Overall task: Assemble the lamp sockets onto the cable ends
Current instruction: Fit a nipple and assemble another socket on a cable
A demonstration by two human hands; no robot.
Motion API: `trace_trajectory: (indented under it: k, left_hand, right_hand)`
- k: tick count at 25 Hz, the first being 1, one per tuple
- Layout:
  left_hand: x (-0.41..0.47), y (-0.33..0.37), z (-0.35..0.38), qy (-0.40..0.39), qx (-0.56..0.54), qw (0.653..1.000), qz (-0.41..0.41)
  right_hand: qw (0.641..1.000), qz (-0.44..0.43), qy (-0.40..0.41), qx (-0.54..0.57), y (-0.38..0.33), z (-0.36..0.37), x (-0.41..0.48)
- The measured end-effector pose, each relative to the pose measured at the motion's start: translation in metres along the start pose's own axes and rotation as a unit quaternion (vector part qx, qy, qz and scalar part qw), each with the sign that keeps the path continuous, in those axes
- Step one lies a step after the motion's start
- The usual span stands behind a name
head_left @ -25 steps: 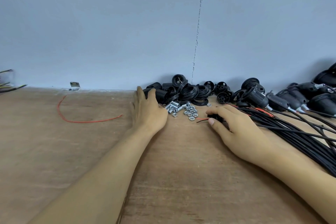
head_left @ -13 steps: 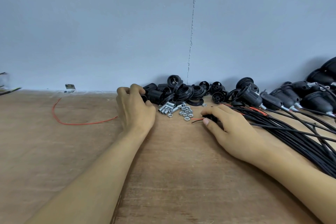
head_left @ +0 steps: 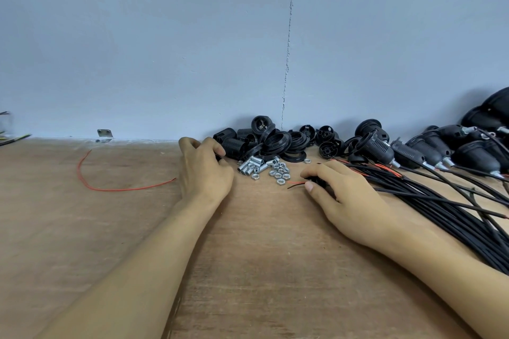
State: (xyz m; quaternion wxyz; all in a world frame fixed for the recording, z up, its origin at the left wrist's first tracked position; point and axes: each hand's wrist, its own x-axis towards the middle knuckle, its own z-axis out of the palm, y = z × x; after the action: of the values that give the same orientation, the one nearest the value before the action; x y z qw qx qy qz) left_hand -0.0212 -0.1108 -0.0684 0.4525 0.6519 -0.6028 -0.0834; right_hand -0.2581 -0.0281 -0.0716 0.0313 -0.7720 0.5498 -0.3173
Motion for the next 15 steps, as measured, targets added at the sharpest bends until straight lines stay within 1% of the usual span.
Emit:
trace_trajectory:
  k: [3,5,6,7,8,10,11,12,13,14,15]
  left_hand:
    - [-0.004,0.008,-0.002,0.039,-0.054,0.998,-0.002]
    - [-0.011,0.022,-0.005,0.069,-0.118,0.990,0.033]
    - [-0.017,0.030,-0.007,0.064,-0.160,0.984,0.043]
    - [-0.024,0.038,-0.007,0.045,-0.220,0.974,0.035]
    - [-0.031,0.045,-0.007,0.014,-0.292,0.956,-0.001]
    - [-0.041,0.055,-0.004,-0.069,-0.414,0.902,-0.104]
    - [-0.045,0.059,-0.002,-0.117,-0.445,0.876,-0.143]
    - [-0.048,0.061,0.000,-0.167,-0.459,0.857,-0.166]
    - [-0.052,0.061,0.001,-0.216,-0.461,0.843,-0.172]
    - [-0.054,0.060,0.002,-0.254,-0.449,0.841,-0.164]
    - [-0.056,0.060,0.004,-0.282,-0.431,0.845,-0.146]
  right_hand:
    - [1.000,0.004,0.003,0.008,-0.001,0.000,0.000]
    - [1.000,0.015,0.001,0.006,-0.003,-0.001,0.000]
    - [1.000,0.020,-0.005,0.002,-0.004,-0.002,0.000]
    - [1.000,0.021,-0.012,-0.006,-0.005,-0.004,-0.001]
    - [0.999,0.024,-0.021,-0.018,-0.006,-0.005,-0.001]
    - [0.998,0.036,-0.023,-0.037,-0.003,-0.009,-0.001]
    - [0.998,0.045,-0.013,-0.033,-0.002,-0.012,0.000]
    - [0.998,0.053,0.005,-0.019,-0.001,-0.014,0.001]
    - [0.998,0.061,0.026,0.001,-0.001,-0.016,0.003]
    - [0.996,0.069,0.048,0.023,-0.001,-0.017,0.004]
    - [0.994,0.079,0.063,0.042,-0.001,-0.019,0.005]
